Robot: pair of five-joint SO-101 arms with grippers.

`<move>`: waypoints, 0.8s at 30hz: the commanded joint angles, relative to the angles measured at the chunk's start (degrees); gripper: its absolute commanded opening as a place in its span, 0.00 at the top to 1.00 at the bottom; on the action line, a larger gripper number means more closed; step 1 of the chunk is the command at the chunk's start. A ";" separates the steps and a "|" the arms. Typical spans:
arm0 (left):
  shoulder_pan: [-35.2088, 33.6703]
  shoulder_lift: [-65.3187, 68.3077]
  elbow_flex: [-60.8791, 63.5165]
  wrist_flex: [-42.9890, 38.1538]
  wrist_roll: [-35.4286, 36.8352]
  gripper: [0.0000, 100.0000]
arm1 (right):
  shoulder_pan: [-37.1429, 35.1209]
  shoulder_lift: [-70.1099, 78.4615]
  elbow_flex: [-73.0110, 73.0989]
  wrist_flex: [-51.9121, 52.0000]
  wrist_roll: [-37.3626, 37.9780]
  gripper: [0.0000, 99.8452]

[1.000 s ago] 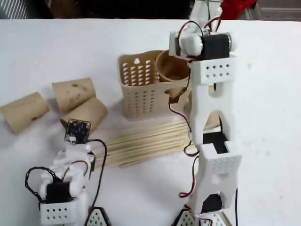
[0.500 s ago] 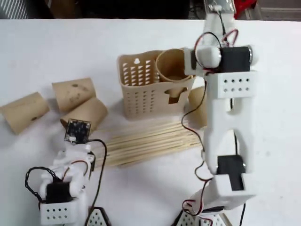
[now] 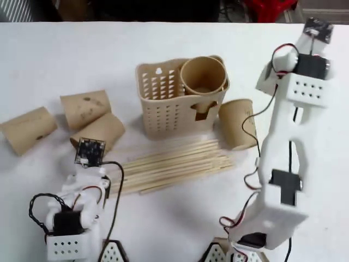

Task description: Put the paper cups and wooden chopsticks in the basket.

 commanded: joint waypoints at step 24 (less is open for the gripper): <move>-0.40 -0.48 -0.09 0.35 -0.44 0.88 | -5.76 28.97 -16.70 9.01 -8.35 0.70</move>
